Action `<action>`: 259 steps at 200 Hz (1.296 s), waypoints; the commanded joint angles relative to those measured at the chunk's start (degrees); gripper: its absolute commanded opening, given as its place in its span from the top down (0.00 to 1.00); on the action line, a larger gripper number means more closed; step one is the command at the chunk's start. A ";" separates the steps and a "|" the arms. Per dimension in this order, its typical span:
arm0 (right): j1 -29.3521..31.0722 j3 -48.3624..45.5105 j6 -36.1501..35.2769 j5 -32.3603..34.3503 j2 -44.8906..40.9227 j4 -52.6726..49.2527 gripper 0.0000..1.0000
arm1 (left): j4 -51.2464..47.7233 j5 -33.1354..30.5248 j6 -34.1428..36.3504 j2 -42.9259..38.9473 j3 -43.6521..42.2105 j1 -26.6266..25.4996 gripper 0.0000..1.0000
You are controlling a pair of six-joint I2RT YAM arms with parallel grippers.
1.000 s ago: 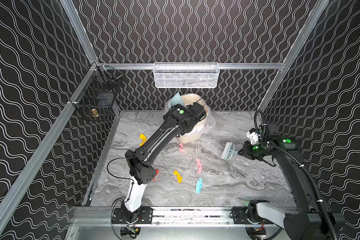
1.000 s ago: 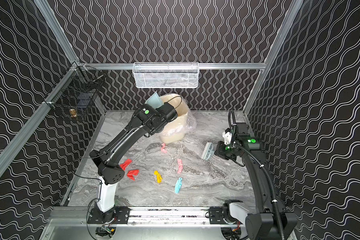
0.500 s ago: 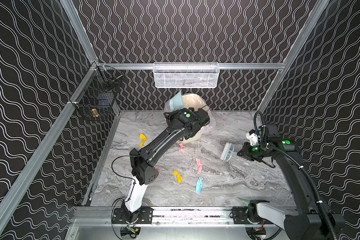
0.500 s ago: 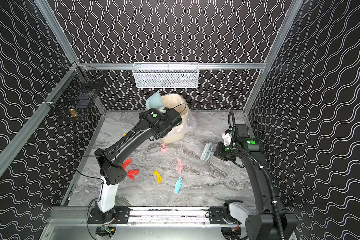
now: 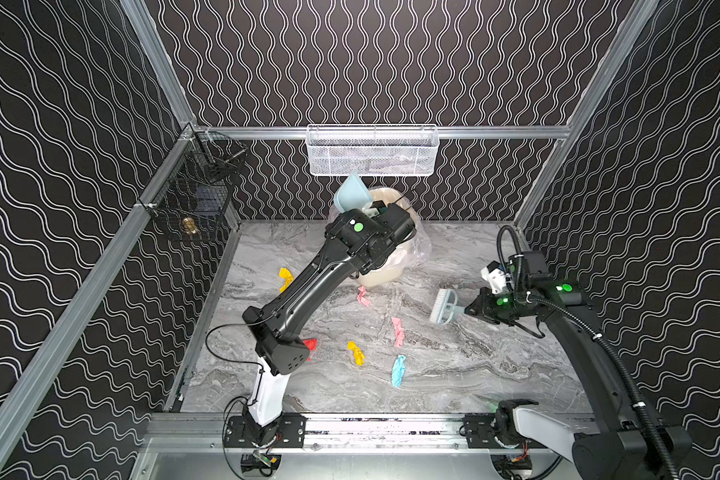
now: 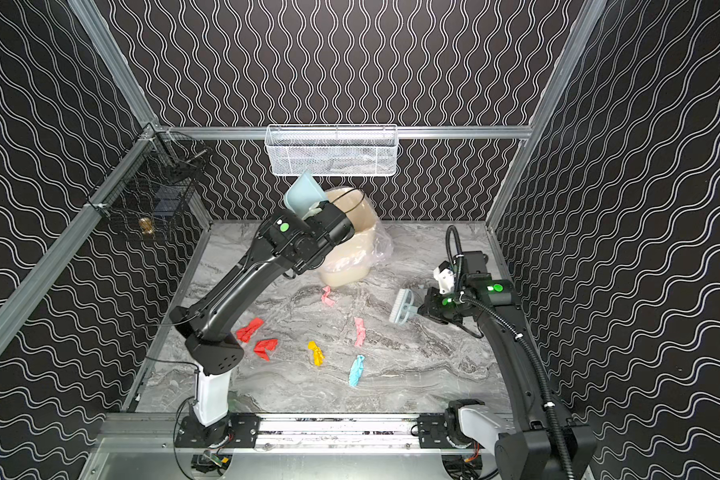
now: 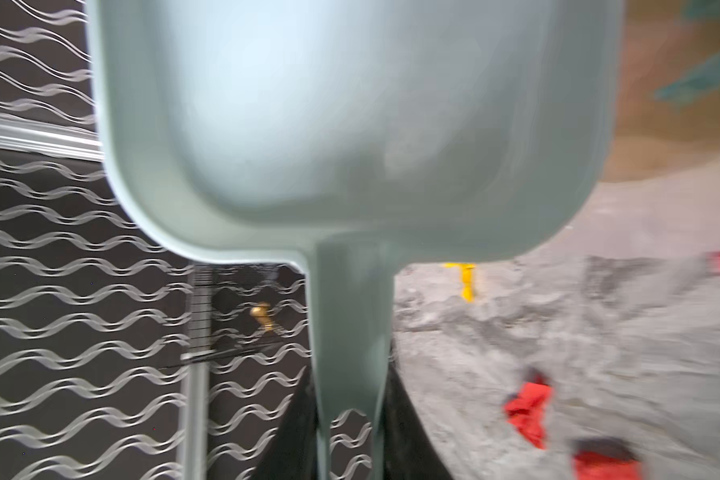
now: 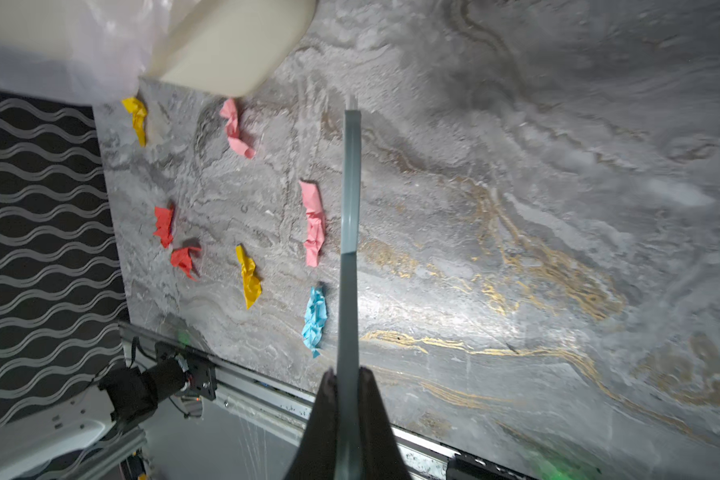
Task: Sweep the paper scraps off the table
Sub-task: 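Lower the dustpan by the nearer cyan scrap with left while right brings the brush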
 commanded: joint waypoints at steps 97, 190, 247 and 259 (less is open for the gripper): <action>31.71 -11.14 10.73 -4.90 -6.04 8.23 1.00 | 13.32 32.62 -15.34 -23.17 -34.67 -10.18 1.00; 36.60 -11.44 16.10 9.57 0.40 -0.08 1.00 | 19.64 42.94 -16.68 -30.80 -54.00 -13.55 1.00; 31.52 -8.36 13.83 18.76 -0.77 -10.70 1.00 | 23.10 49.52 -17.26 -29.74 -59.75 -17.18 1.00; 28.94 -6.20 12.20 20.04 -1.20 -12.48 1.00 | 23.86 50.74 -17.18 -28.94 -60.47 -18.41 1.00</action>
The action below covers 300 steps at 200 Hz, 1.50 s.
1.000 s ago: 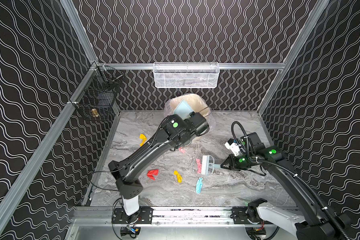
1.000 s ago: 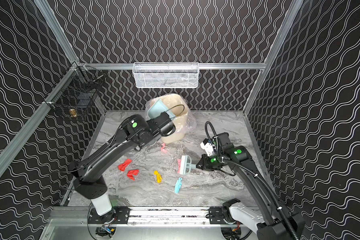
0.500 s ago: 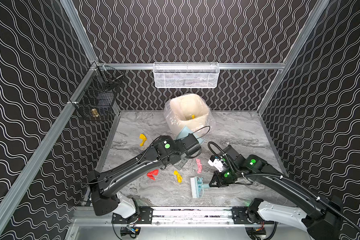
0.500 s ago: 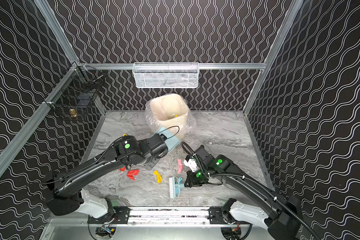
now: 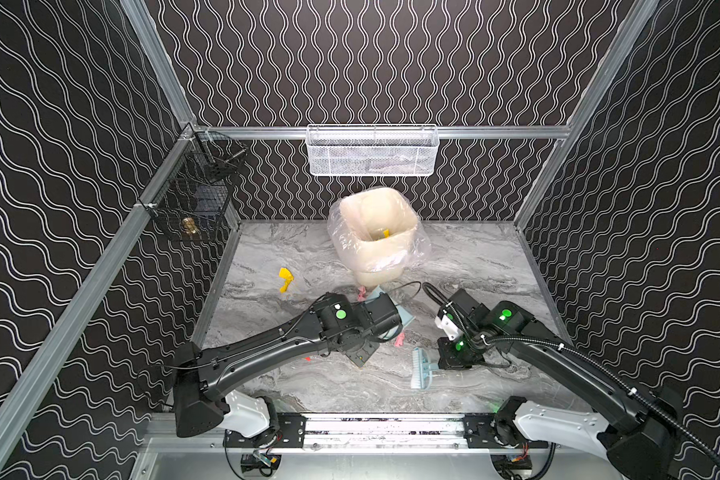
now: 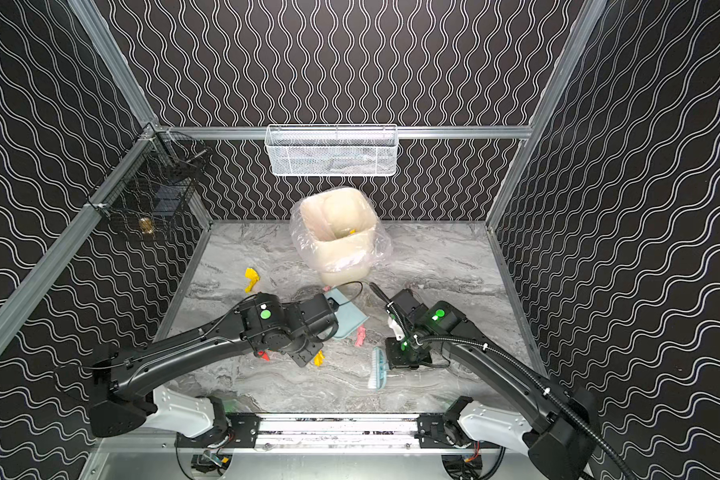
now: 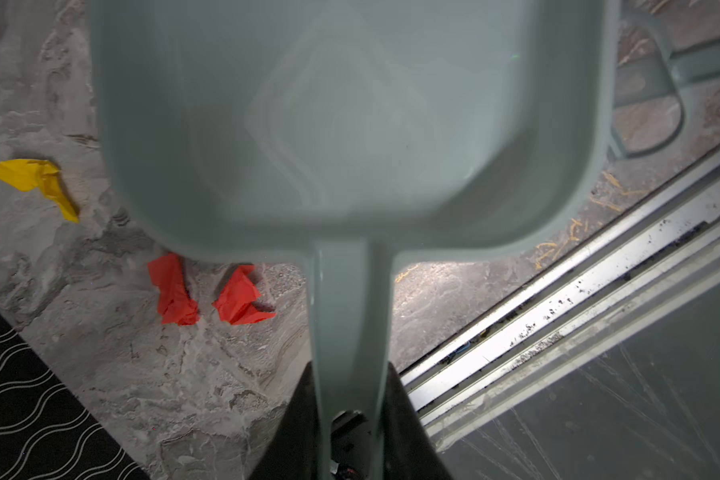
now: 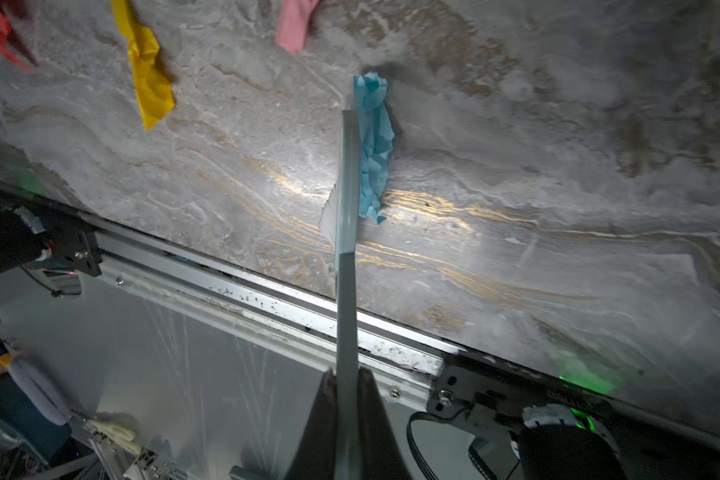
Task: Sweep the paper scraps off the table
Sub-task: 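Lower the dustpan by the nearer cyan scrap with left while right brings the brush, then sweep the nearer cyan scrap into the dustpan with the right gripper's brush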
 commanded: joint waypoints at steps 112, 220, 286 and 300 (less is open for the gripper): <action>-21.50 14.86 -10.62 17.45 1.02 -9.96 1.00 | 8.82 11.03 4.04 11.86 -4.09 -7.41 1.00; -23.57 13.80 -12.44 15.28 8.37 -4.29 1.00 | 15.39 8.15 12.94 26.17 4.91 -6.91 1.00; -23.49 13.47 -13.55 12.84 9.80 -4.42 1.00 | 16.08 9.51 14.76 29.88 7.04 -4.07 1.00; -23.49 13.45 -13.74 12.46 10.03 -5.28 1.00 | 15.96 9.79 15.04 30.43 7.11 -4.07 1.00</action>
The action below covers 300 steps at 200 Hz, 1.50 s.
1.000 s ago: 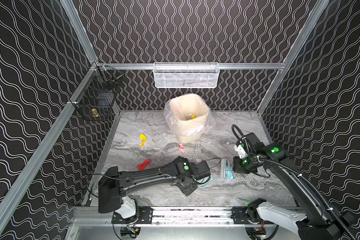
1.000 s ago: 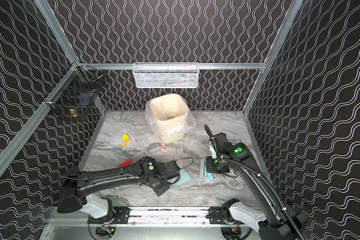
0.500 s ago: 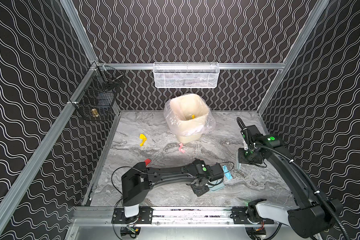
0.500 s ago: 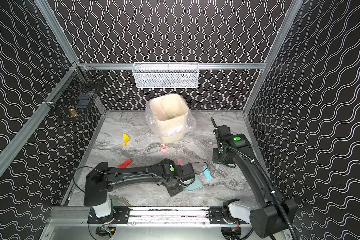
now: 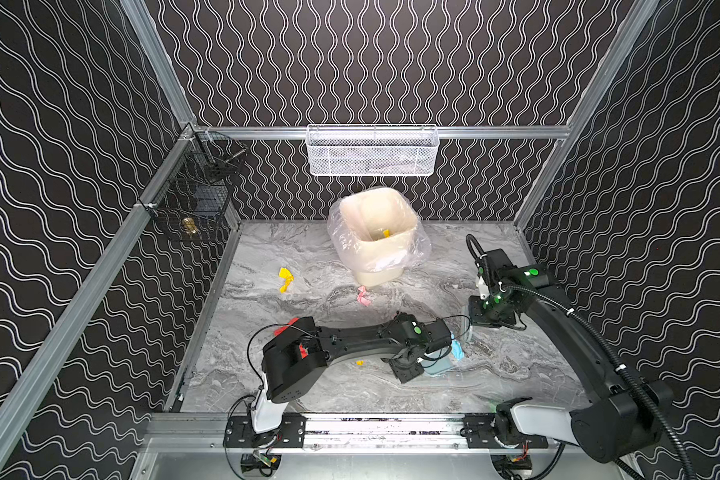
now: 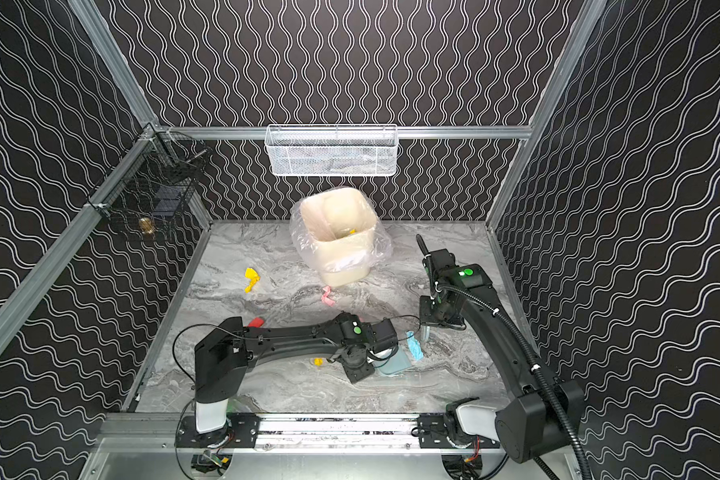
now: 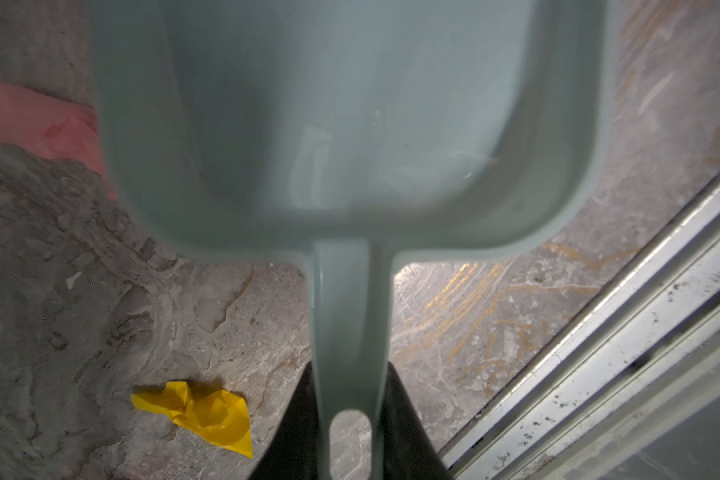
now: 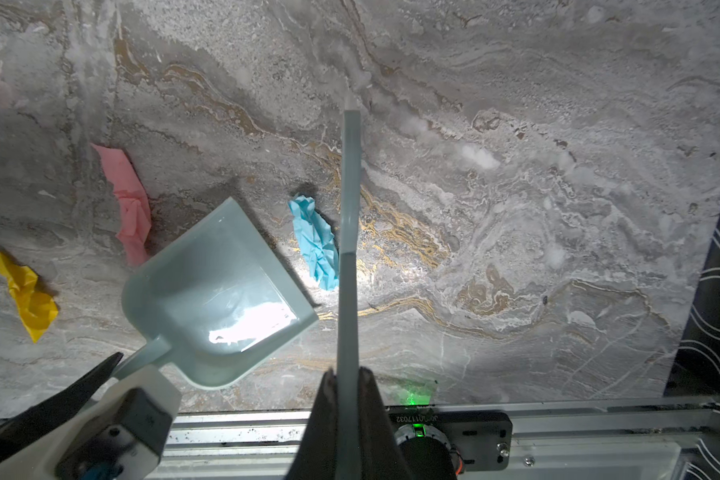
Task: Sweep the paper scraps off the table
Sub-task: 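Sweep the nearer cyan scrap into the dustpan with the right gripper's brush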
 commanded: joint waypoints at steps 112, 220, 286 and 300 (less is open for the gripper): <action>8.11 0.51 2.75 -10.72 -1.01 -1.96 1.00 | 1.11 1.45 1.49 2.48 0.30 0.21 1.00; 4.58 0.04 1.74 -4.43 -1.22 -3.90 1.00 | 5.77 1.66 0.19 0.97 -3.78 0.21 1.00; 9.63 -1.11 2.05 -15.01 -3.08 -1.50 1.00 | 6.33 1.19 -0.29 1.24 -3.39 0.21 1.00; 10.36 -1.38 3.09 -16.80 -3.80 -1.27 1.00 | 6.53 0.91 -0.49 1.11 -3.50 0.21 1.00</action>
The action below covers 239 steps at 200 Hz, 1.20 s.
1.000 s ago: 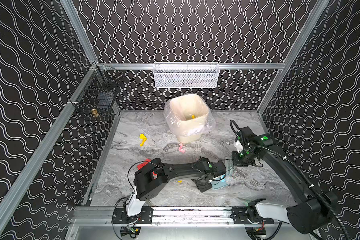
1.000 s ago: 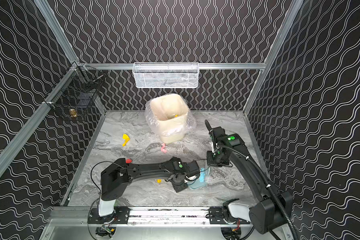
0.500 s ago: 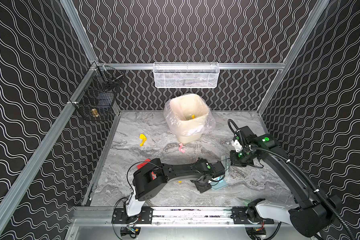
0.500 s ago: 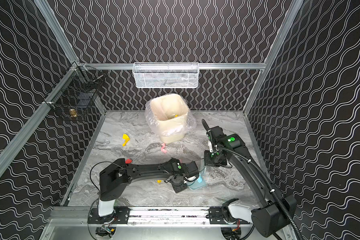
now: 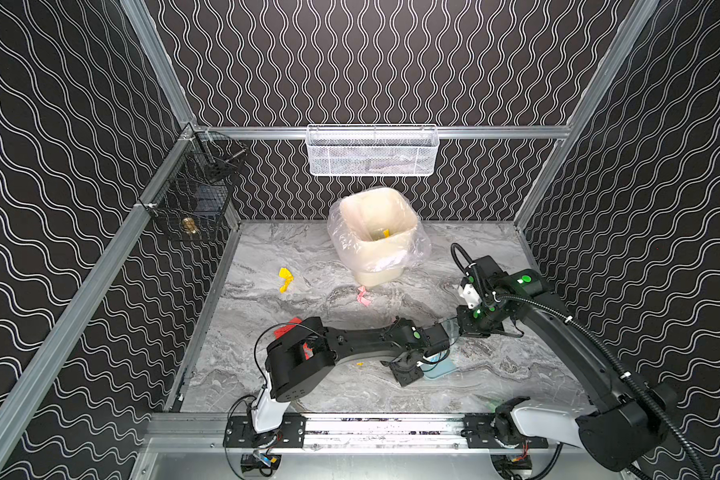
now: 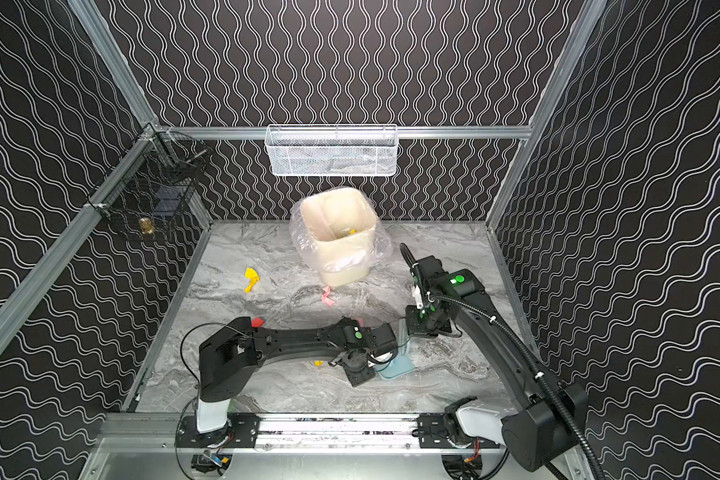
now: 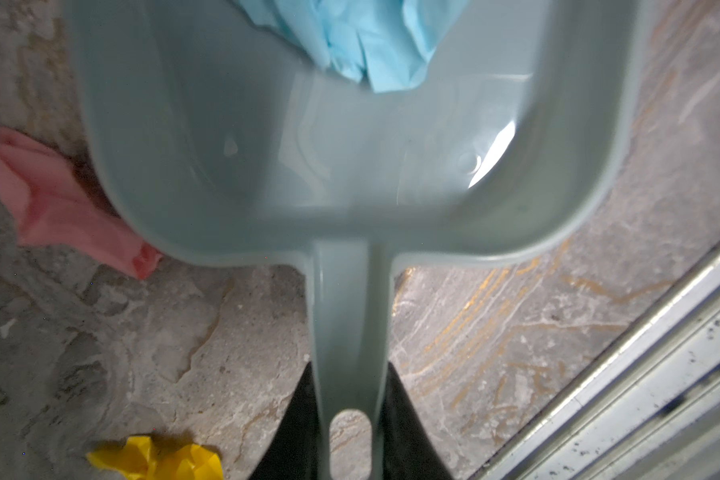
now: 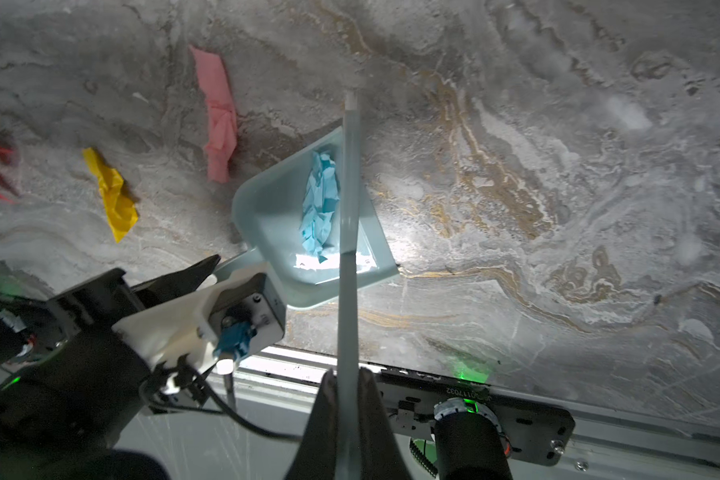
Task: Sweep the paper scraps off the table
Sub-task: 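Sweep the nearer cyan scrap into the dustpan with the right gripper's brush, then lift the dustpan toward the bin with the left gripper while the right draws back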
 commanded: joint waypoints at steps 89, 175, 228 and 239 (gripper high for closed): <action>-7.30 5.56 -0.77 0.25 -4.14 -3.82 1.00 | 3.75 -1.58 -2.26 -4.36 -2.80 -0.01 1.00; -19.53 11.68 -5.38 -3.08 -2.07 1.65 1.00 | -8.49 -6.86 -6.68 -18.29 1.02 -0.18 1.00; -22.86 10.83 -6.24 -7.72 -0.23 4.58 1.00 | -22.37 -12.00 -11.74 -24.38 9.21 0.90 1.00; -23.12 10.66 -6.33 -8.18 0.08 5.01 1.00 | -24.83 -12.74 -13.11 -25.49 11.12 1.54 1.00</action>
